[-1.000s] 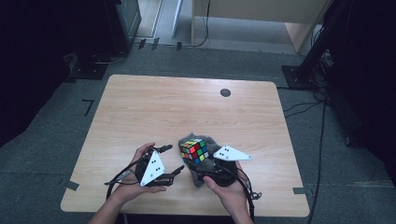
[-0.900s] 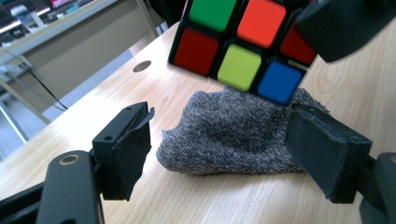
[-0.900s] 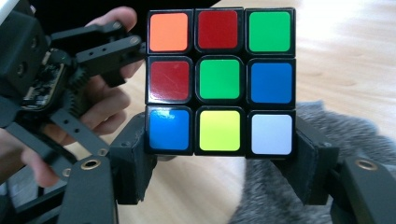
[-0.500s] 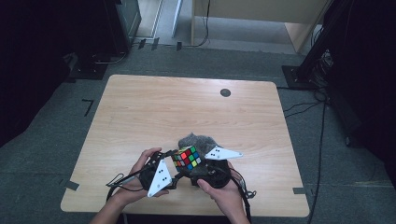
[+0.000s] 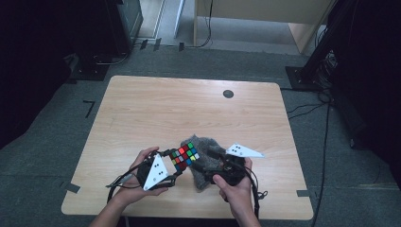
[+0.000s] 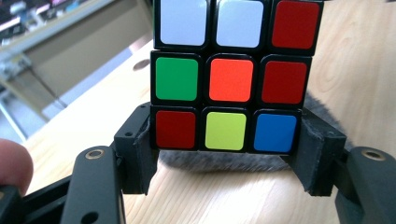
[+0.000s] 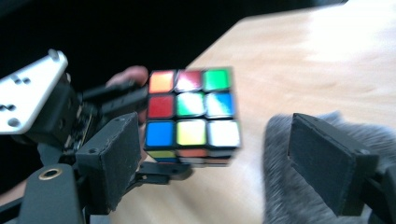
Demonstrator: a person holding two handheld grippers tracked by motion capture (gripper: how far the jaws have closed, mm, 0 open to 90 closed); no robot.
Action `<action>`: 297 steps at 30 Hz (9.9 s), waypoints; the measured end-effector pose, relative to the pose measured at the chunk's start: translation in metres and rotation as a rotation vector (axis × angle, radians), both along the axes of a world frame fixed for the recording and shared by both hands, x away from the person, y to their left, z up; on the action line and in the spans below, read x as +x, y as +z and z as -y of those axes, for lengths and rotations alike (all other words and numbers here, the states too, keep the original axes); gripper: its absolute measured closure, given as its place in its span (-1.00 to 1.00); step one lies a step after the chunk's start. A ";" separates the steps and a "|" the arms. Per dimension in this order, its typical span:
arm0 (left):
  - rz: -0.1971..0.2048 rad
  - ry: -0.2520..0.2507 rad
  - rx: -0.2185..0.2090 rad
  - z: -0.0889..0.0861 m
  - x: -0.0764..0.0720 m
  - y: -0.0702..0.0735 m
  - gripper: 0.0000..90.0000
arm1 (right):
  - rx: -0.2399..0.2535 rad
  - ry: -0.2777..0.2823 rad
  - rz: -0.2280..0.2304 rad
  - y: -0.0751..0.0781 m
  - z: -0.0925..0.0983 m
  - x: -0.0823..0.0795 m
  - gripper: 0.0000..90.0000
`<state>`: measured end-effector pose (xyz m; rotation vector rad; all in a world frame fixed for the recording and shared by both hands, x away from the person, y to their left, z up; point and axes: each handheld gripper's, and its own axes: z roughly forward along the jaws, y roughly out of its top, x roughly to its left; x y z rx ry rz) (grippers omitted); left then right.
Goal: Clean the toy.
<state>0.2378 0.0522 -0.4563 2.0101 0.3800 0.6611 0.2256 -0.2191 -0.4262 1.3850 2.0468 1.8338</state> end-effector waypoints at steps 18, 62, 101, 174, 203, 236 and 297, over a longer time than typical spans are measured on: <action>-0.153 0.050 -0.084 -0.022 0.025 0.002 -0.23 | -0.594 -0.116 -0.081 -0.085 -0.024 0.028 -0.56; -0.223 0.040 -0.053 -0.013 0.021 0.004 -0.23 | -0.255 -0.173 0.152 -0.017 0.011 0.000 0.62; -0.099 -0.107 -0.093 -0.004 -0.002 0.014 -0.23 | -0.127 -0.003 0.114 0.009 -0.003 -0.011 0.56; -0.060 0.008 0.076 0.016 -0.009 0.016 -0.23 | -0.384 -0.143 0.279 0.020 -0.031 -0.036 0.50; -0.043 -0.203 -0.211 -0.014 -0.013 0.029 -0.23 | -0.159 -0.021 0.096 0.001 -0.001 -0.011 0.52; -0.159 -0.161 -0.533 -0.029 -0.002 0.034 -0.23 | -0.050 0.067 0.130 -0.011 -0.028 -0.022 0.53; -0.195 0.009 -0.603 -0.040 0.006 0.035 -0.23 | -0.120 -0.070 0.160 -0.025 -0.031 -0.023 0.49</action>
